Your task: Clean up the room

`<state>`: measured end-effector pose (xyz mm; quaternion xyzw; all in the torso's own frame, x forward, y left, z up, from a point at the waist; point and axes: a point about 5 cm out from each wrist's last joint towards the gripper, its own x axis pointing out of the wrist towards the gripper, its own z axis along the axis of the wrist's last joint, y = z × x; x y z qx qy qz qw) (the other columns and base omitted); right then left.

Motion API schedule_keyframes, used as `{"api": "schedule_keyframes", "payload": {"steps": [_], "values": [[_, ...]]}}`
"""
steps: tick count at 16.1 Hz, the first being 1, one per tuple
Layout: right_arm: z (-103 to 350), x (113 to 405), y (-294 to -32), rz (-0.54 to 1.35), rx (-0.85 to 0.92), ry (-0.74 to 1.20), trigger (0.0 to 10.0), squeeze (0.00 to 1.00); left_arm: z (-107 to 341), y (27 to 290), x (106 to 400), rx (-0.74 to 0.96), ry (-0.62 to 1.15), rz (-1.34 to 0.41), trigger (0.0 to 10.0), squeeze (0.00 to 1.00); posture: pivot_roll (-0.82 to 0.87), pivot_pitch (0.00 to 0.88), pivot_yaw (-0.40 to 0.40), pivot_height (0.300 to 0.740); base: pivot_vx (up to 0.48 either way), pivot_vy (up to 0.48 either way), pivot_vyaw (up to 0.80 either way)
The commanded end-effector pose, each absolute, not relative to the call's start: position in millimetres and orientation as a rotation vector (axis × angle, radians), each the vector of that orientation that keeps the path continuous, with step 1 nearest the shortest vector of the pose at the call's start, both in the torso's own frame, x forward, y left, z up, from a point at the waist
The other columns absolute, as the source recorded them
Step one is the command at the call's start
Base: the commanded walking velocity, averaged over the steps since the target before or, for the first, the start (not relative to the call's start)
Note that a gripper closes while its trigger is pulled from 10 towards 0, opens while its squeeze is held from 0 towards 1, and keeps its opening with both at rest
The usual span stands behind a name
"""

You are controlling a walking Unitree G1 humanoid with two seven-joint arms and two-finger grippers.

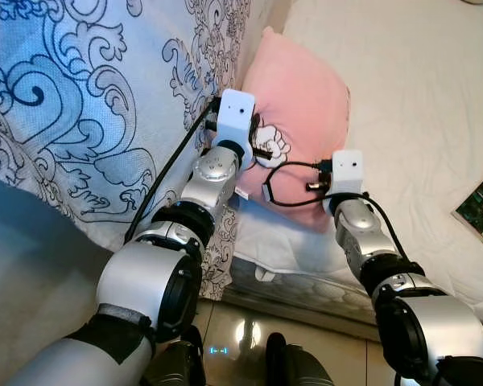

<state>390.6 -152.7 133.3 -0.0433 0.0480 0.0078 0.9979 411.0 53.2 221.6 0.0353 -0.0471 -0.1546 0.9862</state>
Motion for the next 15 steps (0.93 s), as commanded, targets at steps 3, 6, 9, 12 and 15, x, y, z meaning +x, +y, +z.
{"api": "schedule_keyframes", "payload": {"steps": [3, 6, 9, 12, 15], "values": [[111, 381, -173, -0.014, -0.139, 0.198, 10.0, 1.00, 203, 54, 408, -0.013, -0.020, -0.274, 10.0, 1.00, 0.08, 0.277, -0.082, 0.740, 0.000, 0.000, 0.00], [125, 386, -181, -0.036, -0.131, 0.134, 10.0, 1.00, 208, 52, 408, -0.008, -0.046, -0.261, 10.0, 1.00, 0.08, 0.257, -0.082, 0.740, 0.000, 0.000, 0.00], [127, 382, -200, -0.114, -0.065, 0.098, 10.0, 1.00, 213, 51, 407, 0.031, -0.094, -0.278, 10.0, 1.00, 0.09, 0.221, -0.083, 0.740, 0.000, 0.000, 0.00], [102, 357, -212, -0.099, -0.086, 0.063, 10.0, 1.00, 201, 55, 402, 0.101, -0.133, -0.331, 10.0, 1.00, 0.10, 0.170, -0.090, 0.740, 0.000, 0.000, 0.00], [95, 305, -229, -0.172, -0.085, -0.056, 10.0, 1.00, 185, 67, 381, 0.135, -0.225, -0.362, 10.0, 1.00, 0.12, 0.088, -0.073, 0.740, 0.000, 0.000, 0.00]]}}
